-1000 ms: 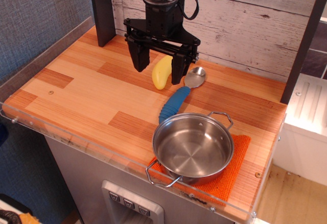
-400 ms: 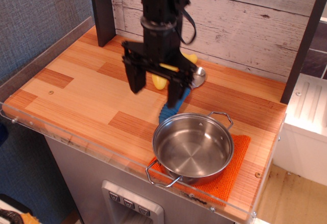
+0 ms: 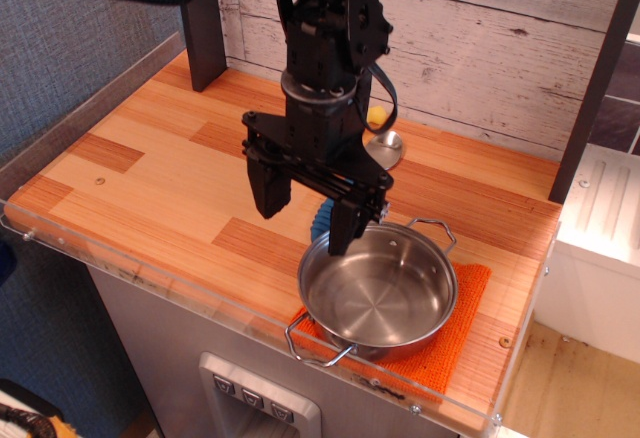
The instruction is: Move the pot from edge to corner of the table.
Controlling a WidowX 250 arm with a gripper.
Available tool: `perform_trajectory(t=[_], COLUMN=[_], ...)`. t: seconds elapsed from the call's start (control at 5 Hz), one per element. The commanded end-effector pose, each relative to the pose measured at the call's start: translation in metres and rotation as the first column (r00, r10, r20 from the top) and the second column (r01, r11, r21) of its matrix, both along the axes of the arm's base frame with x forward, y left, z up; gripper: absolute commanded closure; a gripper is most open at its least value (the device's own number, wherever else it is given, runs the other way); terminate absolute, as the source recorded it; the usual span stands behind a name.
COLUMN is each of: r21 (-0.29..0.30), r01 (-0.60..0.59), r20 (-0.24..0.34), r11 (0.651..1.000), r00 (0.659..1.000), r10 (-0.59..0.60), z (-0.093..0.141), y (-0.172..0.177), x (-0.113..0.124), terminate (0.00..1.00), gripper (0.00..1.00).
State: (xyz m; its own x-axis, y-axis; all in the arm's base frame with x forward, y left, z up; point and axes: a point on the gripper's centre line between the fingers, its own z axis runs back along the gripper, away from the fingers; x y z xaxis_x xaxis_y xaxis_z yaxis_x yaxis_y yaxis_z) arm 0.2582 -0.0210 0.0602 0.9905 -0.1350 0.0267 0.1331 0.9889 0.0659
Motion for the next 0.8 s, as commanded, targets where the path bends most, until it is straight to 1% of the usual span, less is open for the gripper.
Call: perform_trajectory(t=[0.0,0.2,0.4,0.6], r21=[0.004,0.01,0.007,0.003], r01=[0.01,0.008,0.02,0.031], r20=[-0.031,-0.044,-0.034,-0.012], r11=[1.0,1.0,1.0,1.0], r00=[0.999,0.999,0.999,0.999], r10=[-0.01,-0.008,-0.02,-0.031], z=[-0.0239,-0.0315,-0.0306,-0.0236], y=[-0.0043,-0.0056,-0.0084,-0.0123], x=[0.0097,0.0126,0.0139,0.0151], terminate=[0.0,0.0,0.0,0.0], gripper=[0.0,0.0,1.0,1.0])
